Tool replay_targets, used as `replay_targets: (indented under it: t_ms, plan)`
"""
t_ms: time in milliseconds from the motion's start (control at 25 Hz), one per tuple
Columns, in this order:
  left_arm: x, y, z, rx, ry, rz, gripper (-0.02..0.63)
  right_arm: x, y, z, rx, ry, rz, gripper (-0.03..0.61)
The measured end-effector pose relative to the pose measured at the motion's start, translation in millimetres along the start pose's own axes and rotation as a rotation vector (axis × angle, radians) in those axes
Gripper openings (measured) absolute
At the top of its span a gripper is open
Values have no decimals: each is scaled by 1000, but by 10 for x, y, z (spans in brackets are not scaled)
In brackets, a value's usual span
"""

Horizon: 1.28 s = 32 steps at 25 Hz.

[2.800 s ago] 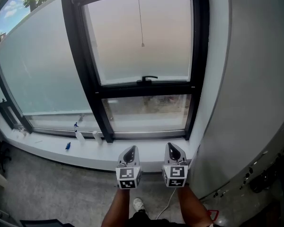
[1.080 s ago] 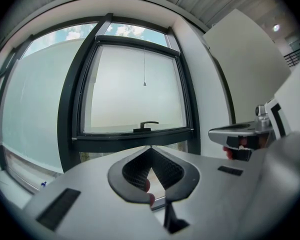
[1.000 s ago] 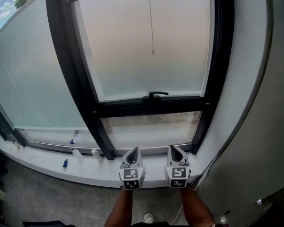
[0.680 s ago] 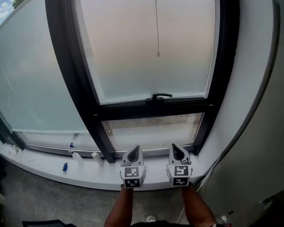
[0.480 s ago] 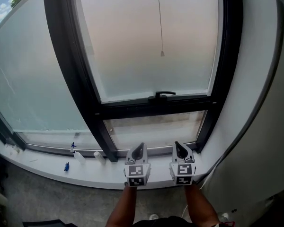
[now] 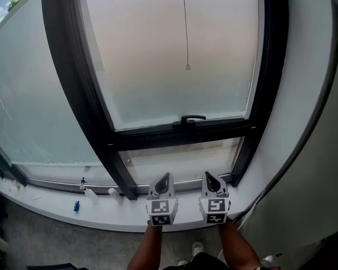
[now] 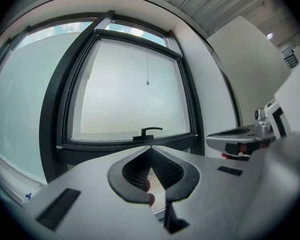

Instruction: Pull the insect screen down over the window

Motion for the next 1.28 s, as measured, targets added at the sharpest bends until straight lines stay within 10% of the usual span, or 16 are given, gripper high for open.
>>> replay_targets:
  t_ms: [560,1280]
  plan:
    - [43,-802,450,-88,-21,31,3,-332,-795,448,-70,-106,74,3]
    - [467,-1435,1580,-287,-161,171,2,-939,-1456,1639,-353,25,126,3]
Point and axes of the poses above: the fingertips, and each gripper's own axes: y backward along the fingers, x to its left, z out of its top, the point moved 7 cm from there along y, backward along the fingers, and after that the axes turned 5 degrees about -y, right-handed, at the moved point
